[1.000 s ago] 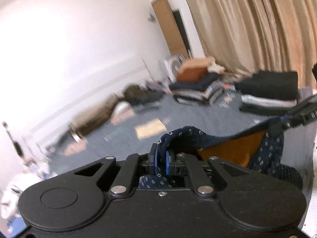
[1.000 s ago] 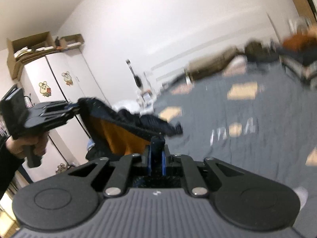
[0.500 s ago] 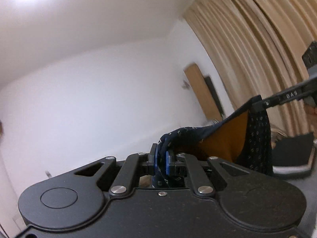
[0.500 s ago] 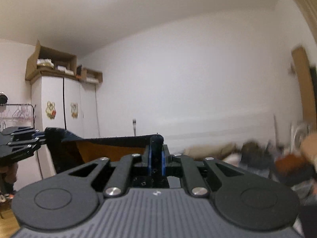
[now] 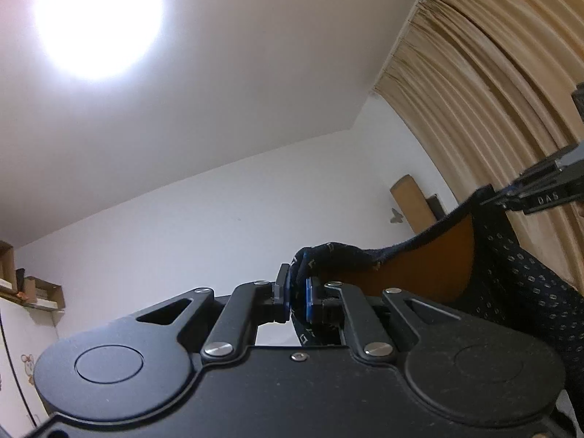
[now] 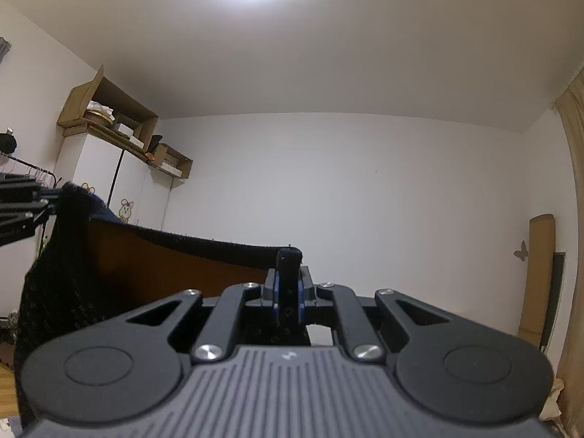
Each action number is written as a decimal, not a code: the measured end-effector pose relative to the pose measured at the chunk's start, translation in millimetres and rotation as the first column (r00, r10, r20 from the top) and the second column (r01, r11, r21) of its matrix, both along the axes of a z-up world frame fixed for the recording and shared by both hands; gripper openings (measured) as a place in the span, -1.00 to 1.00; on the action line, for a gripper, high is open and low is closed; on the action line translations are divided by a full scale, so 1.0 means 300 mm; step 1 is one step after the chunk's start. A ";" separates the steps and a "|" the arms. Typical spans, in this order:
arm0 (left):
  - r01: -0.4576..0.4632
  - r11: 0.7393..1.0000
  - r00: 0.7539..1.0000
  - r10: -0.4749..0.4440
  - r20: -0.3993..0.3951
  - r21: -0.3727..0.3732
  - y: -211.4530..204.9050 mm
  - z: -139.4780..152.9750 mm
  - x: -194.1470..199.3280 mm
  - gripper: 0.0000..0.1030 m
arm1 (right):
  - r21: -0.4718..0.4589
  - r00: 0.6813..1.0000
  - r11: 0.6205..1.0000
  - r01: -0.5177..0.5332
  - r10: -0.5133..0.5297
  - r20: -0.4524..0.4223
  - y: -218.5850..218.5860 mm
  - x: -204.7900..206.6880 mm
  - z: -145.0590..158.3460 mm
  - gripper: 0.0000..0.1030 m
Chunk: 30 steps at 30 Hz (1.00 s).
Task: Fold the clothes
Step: 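Lift the navy shirt high with both tools, holding it up by collar and sleeve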
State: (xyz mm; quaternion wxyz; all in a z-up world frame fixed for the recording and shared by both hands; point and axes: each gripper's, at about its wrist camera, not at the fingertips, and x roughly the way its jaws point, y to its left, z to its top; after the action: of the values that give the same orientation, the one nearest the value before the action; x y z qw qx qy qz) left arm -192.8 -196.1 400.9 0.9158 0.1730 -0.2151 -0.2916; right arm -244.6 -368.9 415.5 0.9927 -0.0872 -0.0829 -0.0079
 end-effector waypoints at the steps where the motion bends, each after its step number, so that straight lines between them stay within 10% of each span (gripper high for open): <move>1: -0.002 1.000 1.000 0.002 0.002 -0.003 -0.013 -0.007 -0.001 -0.85 | -0.008 1.000 1.000 0.004 -0.004 -0.001 0.006 0.003 -0.009 -0.83; 15: 0.004 0.998 0.972 0.010 -0.236 0.061 -0.154 -0.291 0.367 -0.85 | 0.027 0.982 1.000 -0.004 0.009 -0.189 -0.040 0.262 -0.305 -0.83; 30: 0.038 0.989 0.778 0.059 -0.625 0.141 -0.274 -1.076 0.920 -0.85 | 0.210 0.842 0.977 0.040 0.080 -0.533 -0.091 0.761 -1.057 -0.83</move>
State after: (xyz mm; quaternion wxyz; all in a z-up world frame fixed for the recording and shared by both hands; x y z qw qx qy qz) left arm 83.2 -278.2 78.2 0.9216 0.1337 0.1249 -0.3424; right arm -16.3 -396.1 98.2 0.9795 0.0215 0.1996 0.0184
